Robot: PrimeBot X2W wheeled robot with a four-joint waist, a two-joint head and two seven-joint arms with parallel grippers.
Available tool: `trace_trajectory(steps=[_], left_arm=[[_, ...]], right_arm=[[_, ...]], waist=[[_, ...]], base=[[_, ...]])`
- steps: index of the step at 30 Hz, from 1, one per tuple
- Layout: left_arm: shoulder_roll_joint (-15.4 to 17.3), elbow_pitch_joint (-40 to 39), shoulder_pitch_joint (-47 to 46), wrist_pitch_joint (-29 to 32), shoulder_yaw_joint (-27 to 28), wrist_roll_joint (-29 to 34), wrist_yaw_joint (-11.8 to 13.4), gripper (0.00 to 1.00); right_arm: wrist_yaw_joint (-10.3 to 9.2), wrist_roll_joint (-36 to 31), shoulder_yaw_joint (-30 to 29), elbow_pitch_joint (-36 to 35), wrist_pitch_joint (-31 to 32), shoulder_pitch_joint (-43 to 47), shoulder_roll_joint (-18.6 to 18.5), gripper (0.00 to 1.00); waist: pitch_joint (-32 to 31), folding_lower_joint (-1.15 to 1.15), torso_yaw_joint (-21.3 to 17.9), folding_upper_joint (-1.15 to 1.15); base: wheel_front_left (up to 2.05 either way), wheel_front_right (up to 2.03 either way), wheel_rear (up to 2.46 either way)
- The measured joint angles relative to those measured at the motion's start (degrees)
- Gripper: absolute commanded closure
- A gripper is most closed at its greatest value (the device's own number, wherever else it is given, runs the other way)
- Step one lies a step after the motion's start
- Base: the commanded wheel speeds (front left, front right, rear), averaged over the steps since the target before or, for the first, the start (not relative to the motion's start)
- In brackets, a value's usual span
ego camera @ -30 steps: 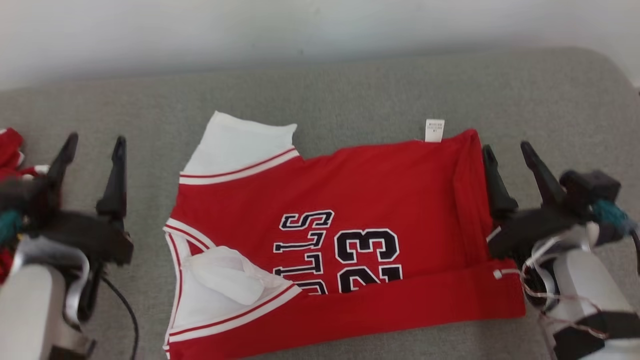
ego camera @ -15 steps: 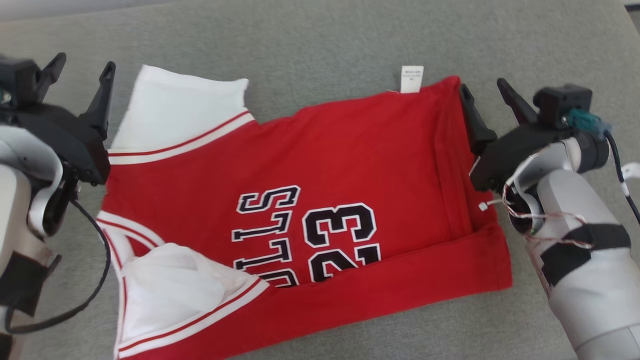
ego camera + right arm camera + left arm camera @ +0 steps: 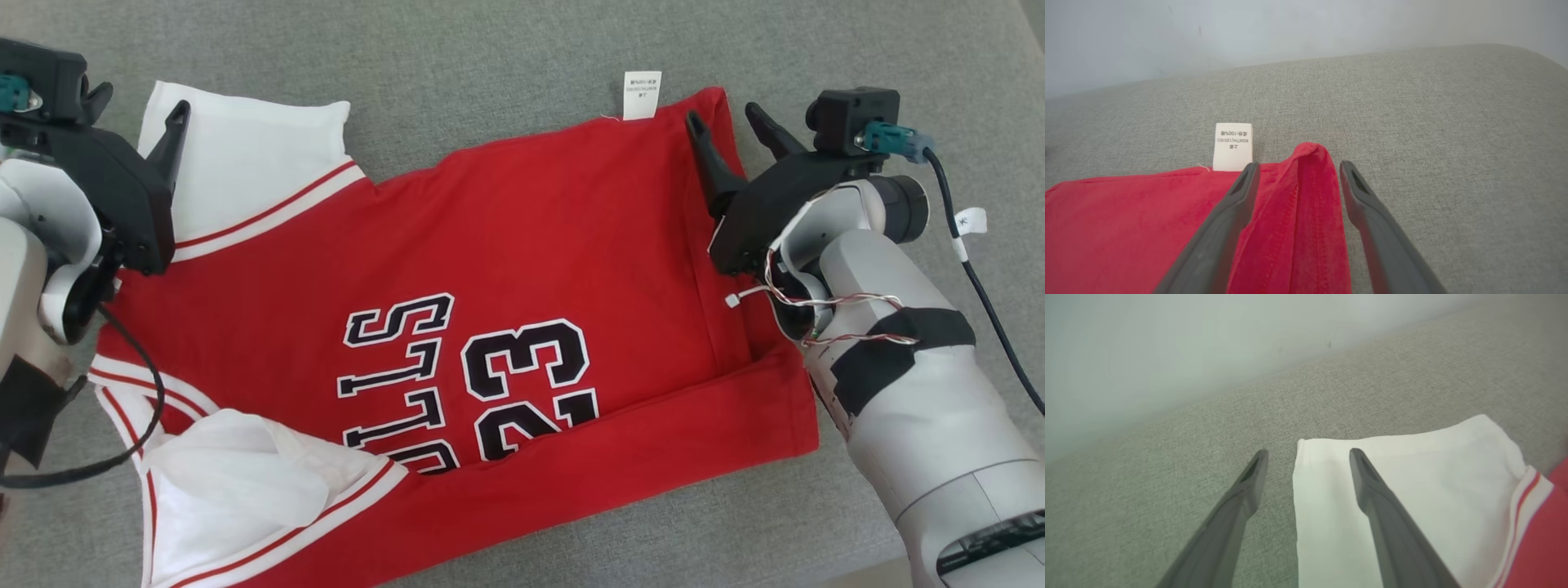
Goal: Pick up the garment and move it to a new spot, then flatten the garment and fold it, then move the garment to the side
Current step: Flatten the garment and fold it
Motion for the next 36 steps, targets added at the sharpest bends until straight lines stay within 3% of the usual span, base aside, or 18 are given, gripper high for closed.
trace_trajectory(steps=[25,26,27,28,29,36], left_arm=[[-0.83,11.17,-8.64,0.55,-9.64,-6.32,0.00,0.00],[-0.91,11.50,-8.91,0.73,-9.76,-7.02,0.00,0.15],[-1.04,11.77,-9.13,0.89,-9.99,-7.51,0.00,0.60],[-1.22,11.95,-9.22,1.26,-10.38,-7.76,0.00,0.84],[-1.40,11.94,-9.25,1.26,-10.83,-7.89,0.00,1.00],[-2.01,12.62,-8.89,-2.96,-11.78,-10.76,-0.03,1.00]], right_arm=[[0.00,5.31,6.33,9.18,-1.63,-7.84,1.91,0.00],[0.00,5.49,6.55,9.40,-1.64,-8.03,1.99,0.16],[0.00,5.55,6.79,9.62,-1.85,-8.20,2.08,0.51],[0.00,5.55,7.02,9.89,-2.20,-8.40,2.12,0.75],[0.00,5.57,7.21,10.11,-2.63,-8.64,2.10,1.00],[0.00,6.27,8.15,11.16,-6.72,-8.82,0.80,1.00]], waist=[[3.44,-0.01,-0.89,-0.01],[3.55,-0.01,-0.89,-0.01],[3.63,-0.01,-0.89,-0.01],[3.68,-0.01,-0.86,-0.01],[3.69,-0.01,-0.80,-0.01],[2.45,-0.01,-0.11,-0.01]], base=[[0.00,0.00,0.00],[0.00,0.00,0.00],[0.00,0.00,0.00],[0.00,0.00,0.00],[0.00,0.00,0.00],[0.00,0.00,0.00]])
